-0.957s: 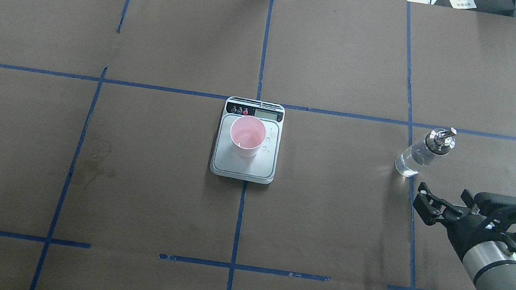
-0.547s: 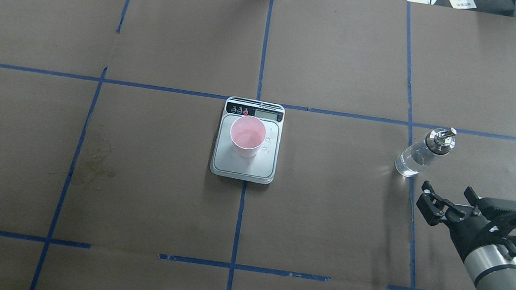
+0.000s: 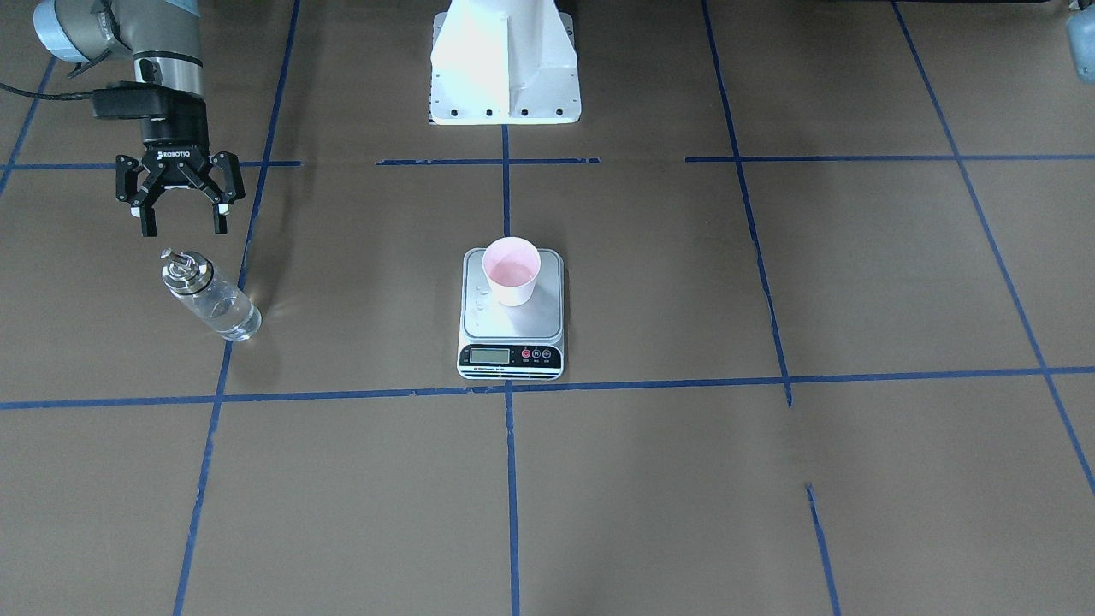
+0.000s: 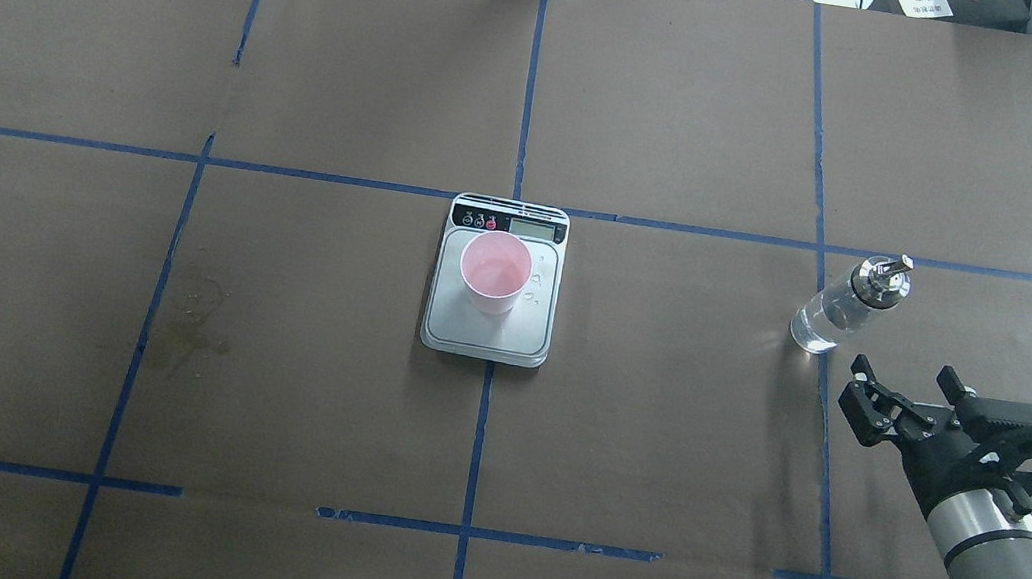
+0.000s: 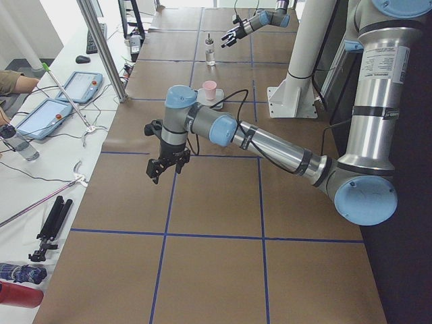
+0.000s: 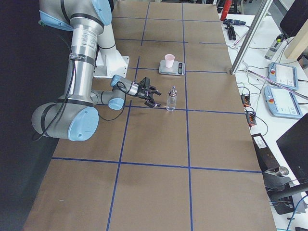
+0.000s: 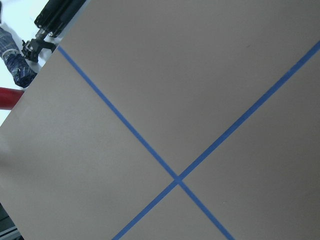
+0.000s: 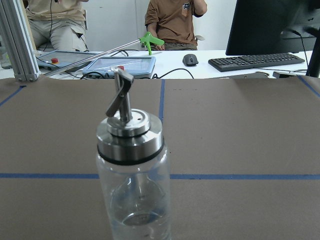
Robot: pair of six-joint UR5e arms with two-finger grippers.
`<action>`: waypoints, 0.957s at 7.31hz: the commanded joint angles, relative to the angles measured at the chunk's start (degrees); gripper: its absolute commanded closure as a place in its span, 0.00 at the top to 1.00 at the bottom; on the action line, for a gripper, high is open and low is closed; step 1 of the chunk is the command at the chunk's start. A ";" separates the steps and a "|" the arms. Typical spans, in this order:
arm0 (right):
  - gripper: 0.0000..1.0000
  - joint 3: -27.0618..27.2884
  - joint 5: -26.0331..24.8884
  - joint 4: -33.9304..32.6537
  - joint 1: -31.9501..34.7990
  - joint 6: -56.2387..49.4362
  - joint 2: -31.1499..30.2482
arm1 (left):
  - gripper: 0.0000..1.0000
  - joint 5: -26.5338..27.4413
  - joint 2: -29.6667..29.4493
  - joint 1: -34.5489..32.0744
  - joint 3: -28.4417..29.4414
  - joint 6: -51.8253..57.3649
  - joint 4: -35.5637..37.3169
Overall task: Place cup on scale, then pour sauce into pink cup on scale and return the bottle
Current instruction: 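Move the right gripper to the glass sauce bottle and grasp it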
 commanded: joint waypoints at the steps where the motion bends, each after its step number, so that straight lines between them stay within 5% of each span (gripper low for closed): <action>1: 1.00 -3.32 -2.42 0.00 -0.28 -0.13 2.44 | 1.00 -0.81 -0.47 -0.60 1.08 0.55 -2.05; 7: 1.00 -6.32 -2.78 0.35 -0.46 -7.50 6.77 | 1.00 -0.11 1.81 -0.60 5.47 0.55 -2.85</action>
